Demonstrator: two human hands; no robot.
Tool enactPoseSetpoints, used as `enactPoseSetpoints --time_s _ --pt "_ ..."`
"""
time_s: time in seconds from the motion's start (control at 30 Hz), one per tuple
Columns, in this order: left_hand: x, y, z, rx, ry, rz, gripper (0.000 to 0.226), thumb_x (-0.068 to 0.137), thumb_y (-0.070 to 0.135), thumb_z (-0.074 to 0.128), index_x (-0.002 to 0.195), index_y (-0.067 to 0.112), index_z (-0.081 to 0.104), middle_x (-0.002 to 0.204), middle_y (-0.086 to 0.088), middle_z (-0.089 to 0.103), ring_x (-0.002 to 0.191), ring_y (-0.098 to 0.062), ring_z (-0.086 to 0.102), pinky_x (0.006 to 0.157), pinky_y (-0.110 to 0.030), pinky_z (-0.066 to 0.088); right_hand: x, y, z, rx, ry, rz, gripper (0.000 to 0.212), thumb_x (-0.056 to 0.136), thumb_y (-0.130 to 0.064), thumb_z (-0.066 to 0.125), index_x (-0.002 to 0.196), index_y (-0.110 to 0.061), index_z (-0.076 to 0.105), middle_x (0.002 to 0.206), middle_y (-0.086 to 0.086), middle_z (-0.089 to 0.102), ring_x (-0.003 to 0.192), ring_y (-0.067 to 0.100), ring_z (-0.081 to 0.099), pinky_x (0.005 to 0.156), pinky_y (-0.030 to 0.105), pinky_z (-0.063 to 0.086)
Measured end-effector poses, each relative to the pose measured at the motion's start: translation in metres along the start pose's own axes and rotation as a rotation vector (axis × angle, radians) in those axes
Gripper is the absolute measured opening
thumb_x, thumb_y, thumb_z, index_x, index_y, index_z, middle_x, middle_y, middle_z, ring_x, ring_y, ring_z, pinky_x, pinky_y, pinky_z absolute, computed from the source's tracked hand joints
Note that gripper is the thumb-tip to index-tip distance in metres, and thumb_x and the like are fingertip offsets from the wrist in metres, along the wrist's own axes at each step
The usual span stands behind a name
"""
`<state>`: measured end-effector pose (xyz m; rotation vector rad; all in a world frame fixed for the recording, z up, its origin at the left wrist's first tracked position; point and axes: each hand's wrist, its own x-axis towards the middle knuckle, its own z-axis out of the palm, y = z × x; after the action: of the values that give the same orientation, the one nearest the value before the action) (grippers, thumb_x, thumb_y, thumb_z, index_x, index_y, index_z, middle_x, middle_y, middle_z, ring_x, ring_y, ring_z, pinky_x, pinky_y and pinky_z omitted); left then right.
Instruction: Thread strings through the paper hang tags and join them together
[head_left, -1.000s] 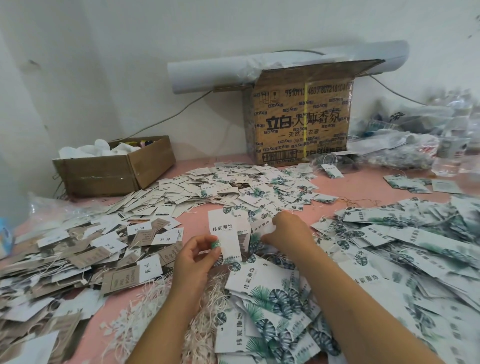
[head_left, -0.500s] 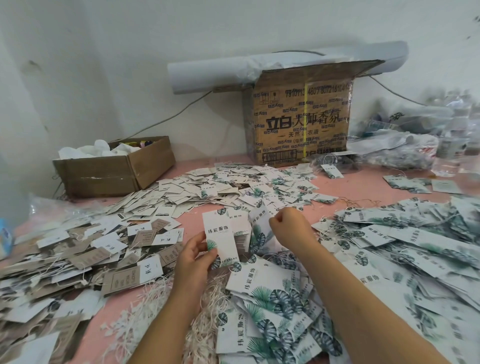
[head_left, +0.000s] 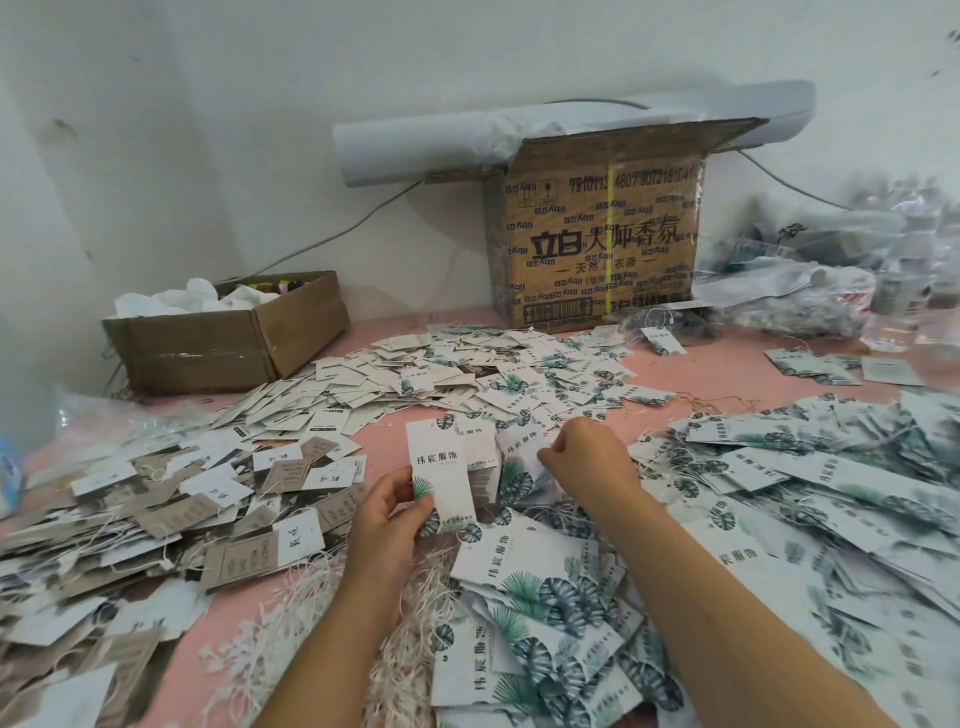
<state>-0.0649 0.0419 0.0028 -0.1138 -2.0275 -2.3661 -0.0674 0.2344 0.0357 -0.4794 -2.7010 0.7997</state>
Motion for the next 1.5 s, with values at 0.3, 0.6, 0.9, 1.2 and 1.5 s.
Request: enactPoseSetpoints --time_s 0.3,0.6,0.9,1.2,1.5 --pt "0.003 -0.002 -0.002 0.013 -0.003 -0.003 0.032 0.088 -0.004 0.056 0.094 0.027 0.060 0.100 -0.002 0.068 0.086 -0.019 0.067 0.071 -0.034 0.054 0.002 0.002 -0.002 0.079 -0.075 -0.011 0.026 0.086 -0.010 0.057 0.062 -0.007 0.045 0.086 0.027 0.066 0.058 0.019 0.040 0.059 0.031 0.044" --pt "0.003 -0.002 -0.002 -0.015 -0.008 -0.010 0.031 0.088 -0.004 0.055 0.094 0.025 0.060 0.098 -0.002 0.068 0.076 -0.013 0.068 0.054 -0.023 0.054 0.007 0.006 -0.007 0.113 -0.118 0.049 0.018 0.088 -0.015 0.056 0.080 0.000 0.063 0.069 0.010 0.050 0.052 0.018 0.037 0.058 0.026 0.037" --pt "0.003 -0.001 -0.002 -0.028 -0.012 -0.022 0.029 0.088 -0.005 0.055 0.096 0.023 0.059 0.099 -0.004 0.067 0.074 -0.011 0.069 0.053 -0.020 0.053 -0.001 -0.010 -0.029 0.427 -0.150 -0.042 0.029 0.093 -0.021 0.054 0.068 -0.005 0.054 0.058 0.004 0.052 0.036 0.008 0.034 0.036 0.018 0.031" --pt "0.000 0.000 -0.003 -0.045 -0.019 -0.018 0.022 0.086 -0.002 0.059 0.093 0.018 0.064 0.085 0.001 0.072 0.073 -0.015 0.069 0.053 -0.027 0.055 -0.016 -0.028 -0.007 0.305 -0.336 -0.178 0.027 0.091 -0.023 0.057 0.070 -0.008 0.056 0.067 0.010 0.056 0.050 0.014 0.041 0.052 0.025 0.037" --pt "-0.004 0.013 -0.003 0.007 -0.136 0.079 0.020 0.082 -0.005 0.059 0.092 0.011 0.064 0.080 -0.003 0.073 0.067 -0.012 0.069 0.056 -0.019 0.052 -0.018 -0.031 -0.012 0.469 -0.472 -0.211 0.025 0.090 -0.027 0.060 0.068 -0.015 0.058 0.054 -0.005 0.055 0.035 0.003 0.036 0.034 0.015 0.029"
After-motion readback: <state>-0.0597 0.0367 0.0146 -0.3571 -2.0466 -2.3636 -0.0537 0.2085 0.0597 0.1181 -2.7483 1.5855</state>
